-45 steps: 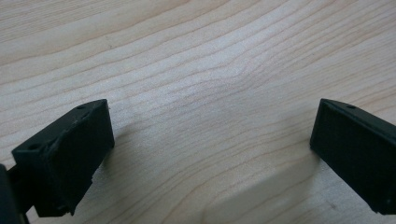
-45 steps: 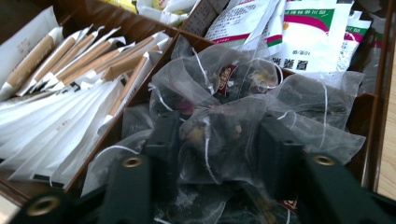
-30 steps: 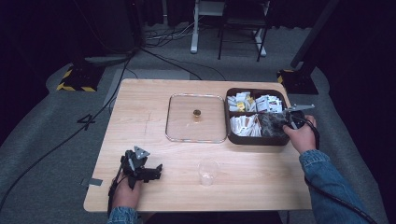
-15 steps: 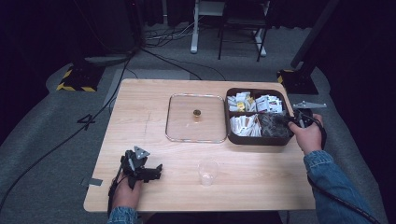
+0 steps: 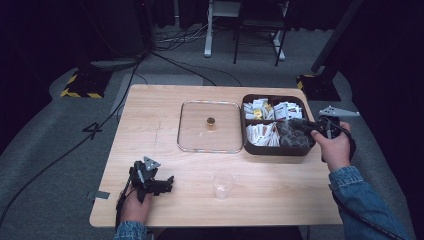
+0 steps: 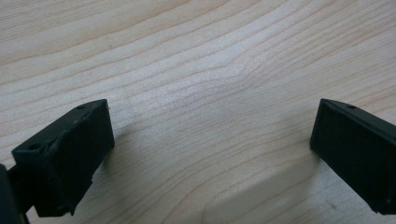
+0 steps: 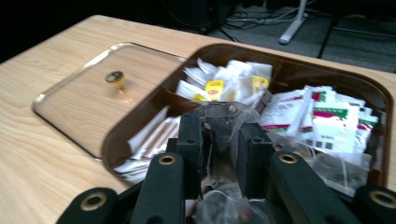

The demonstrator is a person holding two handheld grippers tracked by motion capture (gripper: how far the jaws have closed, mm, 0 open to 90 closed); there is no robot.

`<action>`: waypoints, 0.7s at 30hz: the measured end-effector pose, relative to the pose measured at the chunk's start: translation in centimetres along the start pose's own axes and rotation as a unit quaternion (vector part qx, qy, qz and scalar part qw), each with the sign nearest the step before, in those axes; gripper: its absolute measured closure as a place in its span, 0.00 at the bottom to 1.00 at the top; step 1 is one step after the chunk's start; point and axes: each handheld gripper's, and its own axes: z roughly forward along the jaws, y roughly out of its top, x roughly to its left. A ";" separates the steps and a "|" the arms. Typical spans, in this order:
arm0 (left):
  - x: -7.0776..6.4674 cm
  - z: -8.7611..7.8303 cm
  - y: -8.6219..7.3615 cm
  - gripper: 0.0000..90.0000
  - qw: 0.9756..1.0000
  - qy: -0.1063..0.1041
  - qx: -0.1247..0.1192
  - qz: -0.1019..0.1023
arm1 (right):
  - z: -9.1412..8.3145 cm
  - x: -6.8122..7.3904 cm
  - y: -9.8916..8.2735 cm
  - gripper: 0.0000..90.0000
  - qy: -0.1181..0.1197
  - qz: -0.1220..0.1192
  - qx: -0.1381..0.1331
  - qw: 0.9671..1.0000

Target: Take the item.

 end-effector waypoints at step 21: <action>0.2 0.1 0.2 0.00 1.000 -0.008 0.002 0.009 | -2.5 6.3 1.6 0.83 0.072 -0.049 -0.034 0.996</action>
